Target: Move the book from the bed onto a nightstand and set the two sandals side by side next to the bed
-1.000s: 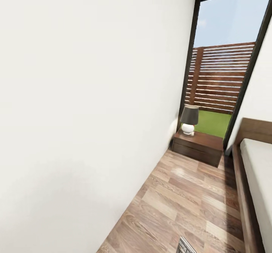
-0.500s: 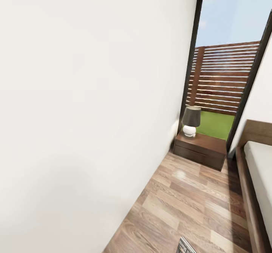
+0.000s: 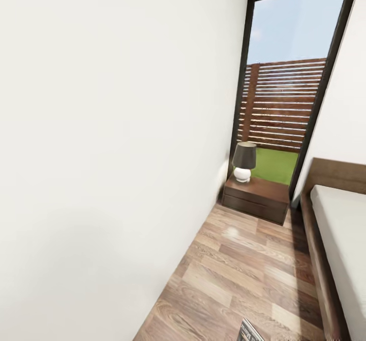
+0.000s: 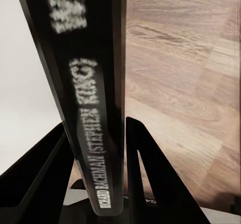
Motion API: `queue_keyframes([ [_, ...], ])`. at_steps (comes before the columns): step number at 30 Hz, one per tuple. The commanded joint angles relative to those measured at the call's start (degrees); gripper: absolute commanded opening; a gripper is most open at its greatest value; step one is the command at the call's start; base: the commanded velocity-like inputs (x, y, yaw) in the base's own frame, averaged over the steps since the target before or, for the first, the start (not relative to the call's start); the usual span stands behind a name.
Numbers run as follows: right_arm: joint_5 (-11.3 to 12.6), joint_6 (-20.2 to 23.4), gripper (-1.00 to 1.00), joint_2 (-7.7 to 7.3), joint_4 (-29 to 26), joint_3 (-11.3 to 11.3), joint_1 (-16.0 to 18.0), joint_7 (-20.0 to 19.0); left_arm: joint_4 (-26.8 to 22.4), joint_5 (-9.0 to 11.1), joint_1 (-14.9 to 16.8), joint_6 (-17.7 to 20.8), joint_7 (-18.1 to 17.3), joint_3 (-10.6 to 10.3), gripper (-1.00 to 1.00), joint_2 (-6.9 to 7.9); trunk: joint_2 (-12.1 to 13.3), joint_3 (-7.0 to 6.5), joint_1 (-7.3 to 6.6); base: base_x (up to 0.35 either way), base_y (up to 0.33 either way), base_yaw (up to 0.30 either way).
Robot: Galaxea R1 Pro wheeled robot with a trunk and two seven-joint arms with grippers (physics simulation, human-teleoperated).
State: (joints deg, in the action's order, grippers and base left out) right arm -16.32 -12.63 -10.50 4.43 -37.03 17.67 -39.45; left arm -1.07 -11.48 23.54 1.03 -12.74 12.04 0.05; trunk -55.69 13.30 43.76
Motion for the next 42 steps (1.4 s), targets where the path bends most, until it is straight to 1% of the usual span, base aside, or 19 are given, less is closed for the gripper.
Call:
queue_keyframes([
  [1,-0.55,-0.38,-1.0,-0.07,0.23,-0.5,0.09,0.01,-0.07,-0.56,0.01,0.11,-0.18,0.5,1.0,0.0,-0.06,0.08,0.01,0.0,0.0,-0.212],
  [23,-0.55,-0.38,-1.0,-0.06,0.23,-0.5,0.09,0.05,-0.07,-0.56,0.01,0.11,-0.18,0.49,1.0,0.03,-0.06,0.08,0.01,0.007,-0.001,-0.2],
  [29,-0.55,-0.38,-1.0,-0.05,0.23,-0.5,0.09,0.01,-0.07,-0.56,0.01,0.11,-0.2,0.47,1.0,0.03,-0.06,0.08,0.01,0.261,-0.073,-0.118],
  [42,-0.55,-0.37,-1.0,-0.05,0.23,-0.5,0.09,0.07,-0.07,-0.58,0.01,0.11,-0.18,0.49,1.0,0.01,-0.06,0.08,0.01,0.279,-0.086,-0.007],
])
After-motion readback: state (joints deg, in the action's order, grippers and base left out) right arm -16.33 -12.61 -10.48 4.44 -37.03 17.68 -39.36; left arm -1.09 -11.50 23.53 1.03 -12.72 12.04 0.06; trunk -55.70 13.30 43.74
